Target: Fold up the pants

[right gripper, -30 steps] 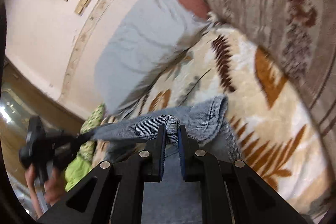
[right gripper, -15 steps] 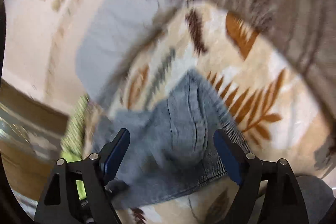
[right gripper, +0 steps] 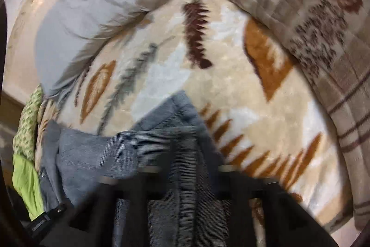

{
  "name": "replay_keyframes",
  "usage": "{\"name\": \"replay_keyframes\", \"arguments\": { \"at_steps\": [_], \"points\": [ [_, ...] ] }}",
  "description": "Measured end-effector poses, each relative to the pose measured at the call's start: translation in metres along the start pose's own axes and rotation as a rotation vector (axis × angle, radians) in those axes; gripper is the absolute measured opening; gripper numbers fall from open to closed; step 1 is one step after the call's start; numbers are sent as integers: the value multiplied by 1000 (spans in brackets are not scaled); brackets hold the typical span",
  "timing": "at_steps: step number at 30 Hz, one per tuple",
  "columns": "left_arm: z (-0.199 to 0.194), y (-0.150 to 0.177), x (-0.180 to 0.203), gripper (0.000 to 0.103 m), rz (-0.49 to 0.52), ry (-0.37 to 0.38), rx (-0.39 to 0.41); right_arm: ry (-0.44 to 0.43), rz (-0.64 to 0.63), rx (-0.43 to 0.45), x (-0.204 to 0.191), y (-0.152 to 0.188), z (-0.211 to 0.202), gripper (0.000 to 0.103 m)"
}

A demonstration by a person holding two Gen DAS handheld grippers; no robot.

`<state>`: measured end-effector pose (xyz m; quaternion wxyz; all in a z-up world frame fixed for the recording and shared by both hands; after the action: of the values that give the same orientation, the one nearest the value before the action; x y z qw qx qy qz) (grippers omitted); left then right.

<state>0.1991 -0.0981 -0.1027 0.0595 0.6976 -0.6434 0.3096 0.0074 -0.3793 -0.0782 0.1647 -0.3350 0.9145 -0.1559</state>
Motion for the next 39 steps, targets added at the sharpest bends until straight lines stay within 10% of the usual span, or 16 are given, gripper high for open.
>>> {"name": "replay_keyframes", "arguments": {
  "at_steps": [8,13,15,17,18,22,25,35,39],
  "points": [
    [-55,25,47,2,43,156,122,-119,-26,204,-11,-46,-41,3],
    [-3,43,26,3,99,21,62,-140,54,-25,-6,-34,20,8],
    [15,43,23,3,86,32,28,-146,95,-16,1,-33,16,21],
    [20,41,24,3,73,31,8,-153,103,65,6,-34,-12,77],
    [21,40,24,4,72,40,2,-173,121,100,10,-28,-27,79],
    [18,35,24,8,87,46,10,-269,183,108,9,20,-71,79],
    [20,32,23,10,67,54,1,-92,139,61,8,60,-77,78],
    [8,37,13,7,86,45,11,-51,149,-129,-1,82,-31,64],
    [6,38,20,3,119,35,22,31,119,-75,14,60,-17,17]
  ]
}}
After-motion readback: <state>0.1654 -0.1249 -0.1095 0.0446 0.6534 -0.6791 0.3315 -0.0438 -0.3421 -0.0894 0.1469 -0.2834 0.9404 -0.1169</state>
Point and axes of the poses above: each gripper's, at about its wrist camera, not at the fingertips, and z roughly the way its jaws point, x to its right, y to its underside, the point moved 10 cm from there along z, roughly the way its jaws point, and after that the axes turned 7 degrees about y, right-handed, at the moved point
